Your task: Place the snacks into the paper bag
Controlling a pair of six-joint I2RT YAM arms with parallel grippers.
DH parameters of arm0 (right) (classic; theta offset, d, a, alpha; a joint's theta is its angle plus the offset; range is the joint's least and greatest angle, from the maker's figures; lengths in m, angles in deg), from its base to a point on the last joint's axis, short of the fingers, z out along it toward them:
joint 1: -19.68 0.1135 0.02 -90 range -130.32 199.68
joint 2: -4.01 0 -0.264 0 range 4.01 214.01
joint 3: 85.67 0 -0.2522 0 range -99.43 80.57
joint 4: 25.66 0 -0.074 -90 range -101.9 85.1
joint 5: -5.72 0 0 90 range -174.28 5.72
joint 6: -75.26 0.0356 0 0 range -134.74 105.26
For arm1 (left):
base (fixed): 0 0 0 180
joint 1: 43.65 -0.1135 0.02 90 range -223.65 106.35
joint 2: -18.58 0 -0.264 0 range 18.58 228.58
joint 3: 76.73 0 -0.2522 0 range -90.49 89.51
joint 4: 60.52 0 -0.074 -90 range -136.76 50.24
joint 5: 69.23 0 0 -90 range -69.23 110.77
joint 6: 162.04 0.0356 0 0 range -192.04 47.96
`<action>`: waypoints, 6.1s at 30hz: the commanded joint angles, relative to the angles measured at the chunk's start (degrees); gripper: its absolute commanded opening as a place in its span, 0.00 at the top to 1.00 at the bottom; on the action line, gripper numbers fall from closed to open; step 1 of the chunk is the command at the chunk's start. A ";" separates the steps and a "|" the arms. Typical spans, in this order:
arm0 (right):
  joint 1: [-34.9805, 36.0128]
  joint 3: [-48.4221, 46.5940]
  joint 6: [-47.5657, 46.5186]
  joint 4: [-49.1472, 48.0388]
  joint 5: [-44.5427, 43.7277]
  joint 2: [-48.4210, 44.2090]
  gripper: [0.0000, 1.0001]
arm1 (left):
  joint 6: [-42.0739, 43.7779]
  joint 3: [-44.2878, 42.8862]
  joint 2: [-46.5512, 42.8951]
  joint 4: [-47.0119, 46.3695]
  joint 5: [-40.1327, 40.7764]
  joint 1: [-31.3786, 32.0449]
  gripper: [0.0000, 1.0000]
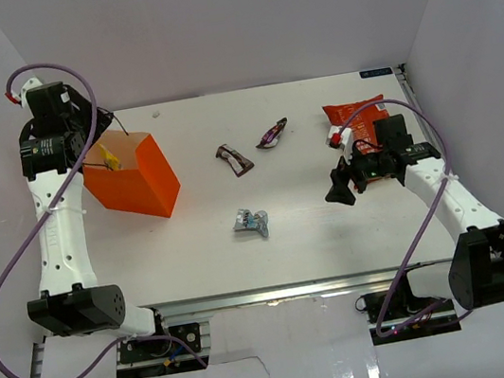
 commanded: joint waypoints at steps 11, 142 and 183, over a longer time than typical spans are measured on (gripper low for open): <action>20.09 -1.21 -15.67 -5.77 1.06 6.32 0.16 | -1.06 9.64 -10.09 -18.08 -34.45 -0.16 0.02; 16.60 -56.31 52.45 -8.78 -40.00 54.75 0.22 | -4.91 27.01 -27.68 -26.28 -30.73 4.50 0.02; 6.13 -21.89 28.77 -21.80 20.02 35.90 0.81 | -26.46 58.95 -22.87 -52.82 -29.60 32.18 0.02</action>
